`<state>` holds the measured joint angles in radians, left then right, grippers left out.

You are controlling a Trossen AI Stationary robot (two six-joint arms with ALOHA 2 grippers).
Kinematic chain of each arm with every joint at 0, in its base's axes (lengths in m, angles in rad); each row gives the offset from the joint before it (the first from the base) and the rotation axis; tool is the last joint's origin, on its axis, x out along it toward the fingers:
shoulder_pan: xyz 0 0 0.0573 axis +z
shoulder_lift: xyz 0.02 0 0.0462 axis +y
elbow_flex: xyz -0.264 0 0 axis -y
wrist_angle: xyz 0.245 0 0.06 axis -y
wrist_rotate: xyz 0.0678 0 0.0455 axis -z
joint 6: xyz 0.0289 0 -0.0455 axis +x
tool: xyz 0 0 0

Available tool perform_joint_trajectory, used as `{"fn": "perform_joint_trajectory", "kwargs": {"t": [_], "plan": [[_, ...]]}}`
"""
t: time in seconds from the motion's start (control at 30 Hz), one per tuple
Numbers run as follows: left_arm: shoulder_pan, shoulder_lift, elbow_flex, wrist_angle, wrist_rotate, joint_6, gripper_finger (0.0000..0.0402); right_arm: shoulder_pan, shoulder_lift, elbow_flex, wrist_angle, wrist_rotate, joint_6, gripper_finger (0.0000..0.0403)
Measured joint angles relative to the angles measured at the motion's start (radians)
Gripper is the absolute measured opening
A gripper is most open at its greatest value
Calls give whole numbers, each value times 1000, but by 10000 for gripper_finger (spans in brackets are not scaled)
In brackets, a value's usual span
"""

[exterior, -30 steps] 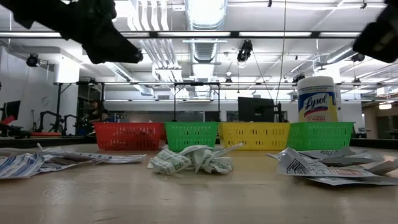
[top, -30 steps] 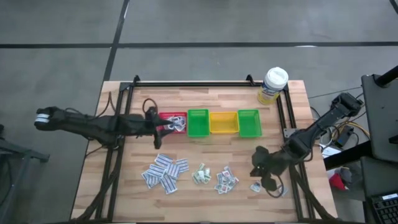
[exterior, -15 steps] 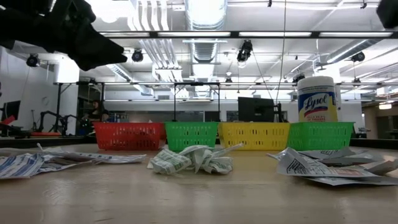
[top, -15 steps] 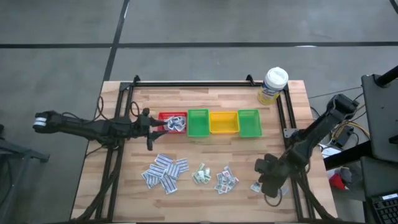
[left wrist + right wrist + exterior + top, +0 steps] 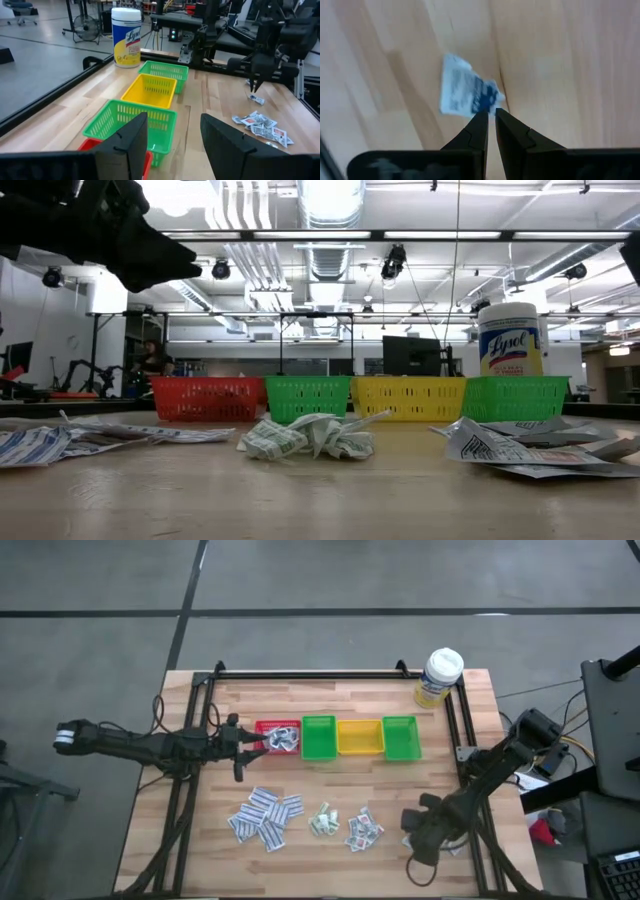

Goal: Pick & Place First Aid Supplies
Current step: Put the alcohol pad into the red basket

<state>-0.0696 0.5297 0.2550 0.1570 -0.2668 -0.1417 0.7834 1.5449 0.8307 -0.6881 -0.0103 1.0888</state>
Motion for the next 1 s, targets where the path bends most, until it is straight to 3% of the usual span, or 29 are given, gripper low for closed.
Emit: {"fn": "perform_joint_trajectory", "kwargs": {"t": [0.13, 0.37, 0.77, 1.0], "plan": [[0, 0, 0, 0, 0, 0, 177, -5, 17, 0, -9, -67, -31, 34], [0, 1, 0, 0, 0, 0, 177, -5, -31, 0, -11, -70, 6, 43], [0, 1, 0, -1, 0, 9, 177, -5, -40, -2, -9, -39, 173, 129], [0, 1, 0, -17, 0, 12, 177, -5, -3, -3, -2, 16, 229, 154]]}}
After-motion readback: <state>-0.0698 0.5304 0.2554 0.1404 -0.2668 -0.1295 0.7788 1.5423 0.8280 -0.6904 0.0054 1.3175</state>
